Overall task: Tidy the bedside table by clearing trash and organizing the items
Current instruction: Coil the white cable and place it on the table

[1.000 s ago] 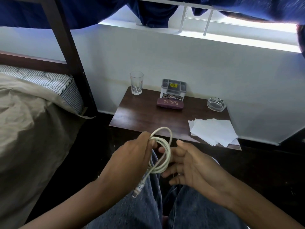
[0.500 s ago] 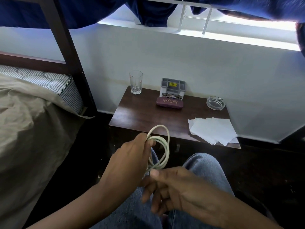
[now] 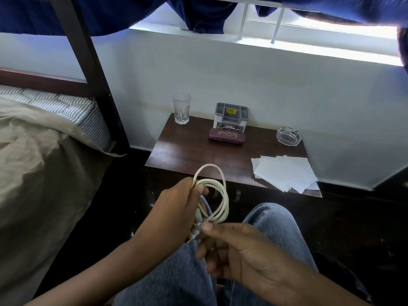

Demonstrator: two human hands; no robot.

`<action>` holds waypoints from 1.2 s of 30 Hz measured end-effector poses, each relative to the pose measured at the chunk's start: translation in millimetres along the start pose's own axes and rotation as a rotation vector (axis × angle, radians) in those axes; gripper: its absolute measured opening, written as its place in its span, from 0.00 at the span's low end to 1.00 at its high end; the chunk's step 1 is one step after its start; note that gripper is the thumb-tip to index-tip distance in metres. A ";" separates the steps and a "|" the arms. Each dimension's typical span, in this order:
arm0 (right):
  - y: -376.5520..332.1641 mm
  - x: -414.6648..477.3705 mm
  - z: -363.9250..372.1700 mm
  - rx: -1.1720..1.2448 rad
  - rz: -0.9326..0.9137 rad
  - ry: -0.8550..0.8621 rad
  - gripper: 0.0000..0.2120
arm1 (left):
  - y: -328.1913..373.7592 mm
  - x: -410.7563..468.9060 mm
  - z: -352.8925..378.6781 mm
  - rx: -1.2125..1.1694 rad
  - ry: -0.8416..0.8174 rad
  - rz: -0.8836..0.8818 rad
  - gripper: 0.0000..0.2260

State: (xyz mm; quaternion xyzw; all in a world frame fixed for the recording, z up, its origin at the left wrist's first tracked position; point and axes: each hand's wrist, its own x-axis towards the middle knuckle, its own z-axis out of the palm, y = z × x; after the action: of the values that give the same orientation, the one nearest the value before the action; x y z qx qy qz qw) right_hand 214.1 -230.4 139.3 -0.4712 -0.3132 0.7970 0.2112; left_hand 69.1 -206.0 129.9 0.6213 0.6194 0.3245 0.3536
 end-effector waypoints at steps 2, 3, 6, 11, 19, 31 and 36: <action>1.6 0.5 -0.1 0.001 0.005 0.031 0.11 | 0.7 -3.5 3.4 -0.061 -0.029 -0.023 0.10; 2.4 0.9 -0.3 0.013 0.012 0.042 0.11 | 1.4 -4.9 4.4 -0.075 -0.038 -0.026 0.10; 2.9 1.5 0.0 0.056 0.030 0.032 0.09 | 1.4 -4.9 4.7 -0.094 -0.049 -0.019 0.10; -5.4 -6.3 3.2 -0.049 0.043 -0.122 0.06 | -3.7 5.9 -3.0 -0.042 0.025 0.036 0.11; -20.4 -24.8 -2.4 -0.175 -0.056 -0.541 0.05 | -8.8 13.6 -15.2 0.132 0.134 0.172 0.13; -41.7 0.0 -54.7 -0.467 -0.257 0.084 0.07 | -11.0 39.6 -38.9 -0.387 0.134 -0.141 0.08; -33.3 12.2 -65.3 -0.750 -0.375 0.355 0.05 | -1.7 29.9 -28.1 -0.725 -0.071 -0.349 0.07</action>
State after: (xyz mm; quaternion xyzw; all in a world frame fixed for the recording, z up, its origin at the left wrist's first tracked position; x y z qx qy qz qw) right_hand 267.5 -179.2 131.5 -0.5794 -0.6193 0.4833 0.2170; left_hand 45.2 -175.1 142.5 0.3527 0.5486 0.4352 0.6207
